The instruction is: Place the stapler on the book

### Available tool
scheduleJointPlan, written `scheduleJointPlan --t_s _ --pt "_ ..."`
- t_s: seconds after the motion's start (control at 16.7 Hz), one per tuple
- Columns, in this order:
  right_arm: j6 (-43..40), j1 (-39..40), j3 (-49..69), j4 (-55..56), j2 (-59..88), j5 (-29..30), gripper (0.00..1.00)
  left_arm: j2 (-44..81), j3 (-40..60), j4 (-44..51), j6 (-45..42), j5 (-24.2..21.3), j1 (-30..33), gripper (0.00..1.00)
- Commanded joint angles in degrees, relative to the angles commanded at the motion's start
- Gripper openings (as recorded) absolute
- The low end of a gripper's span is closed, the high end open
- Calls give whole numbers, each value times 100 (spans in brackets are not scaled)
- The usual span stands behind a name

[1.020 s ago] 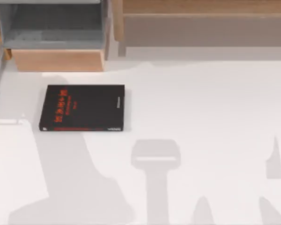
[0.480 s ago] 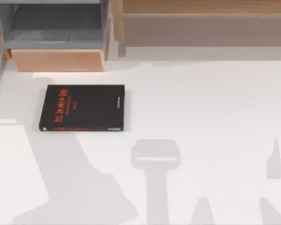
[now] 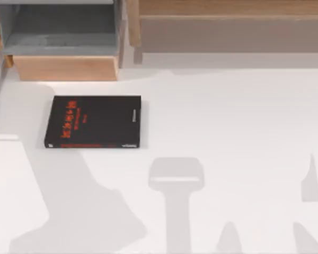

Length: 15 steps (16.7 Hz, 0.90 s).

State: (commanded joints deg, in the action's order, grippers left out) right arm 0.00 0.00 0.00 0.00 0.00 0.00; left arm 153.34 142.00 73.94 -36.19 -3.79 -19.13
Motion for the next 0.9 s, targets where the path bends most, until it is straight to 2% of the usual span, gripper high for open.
scheduleJointPlan --t_s 0.06,0.84,0.9 --pt "0 0 0 0 0 0 100 0 0 0 0 0 0 100" --pt "0 0 0 0 0 0 100 0 0 0 0 0 0 2" --pt "0 0 0 0 0 0 100 0 0 0 0 0 0 0"
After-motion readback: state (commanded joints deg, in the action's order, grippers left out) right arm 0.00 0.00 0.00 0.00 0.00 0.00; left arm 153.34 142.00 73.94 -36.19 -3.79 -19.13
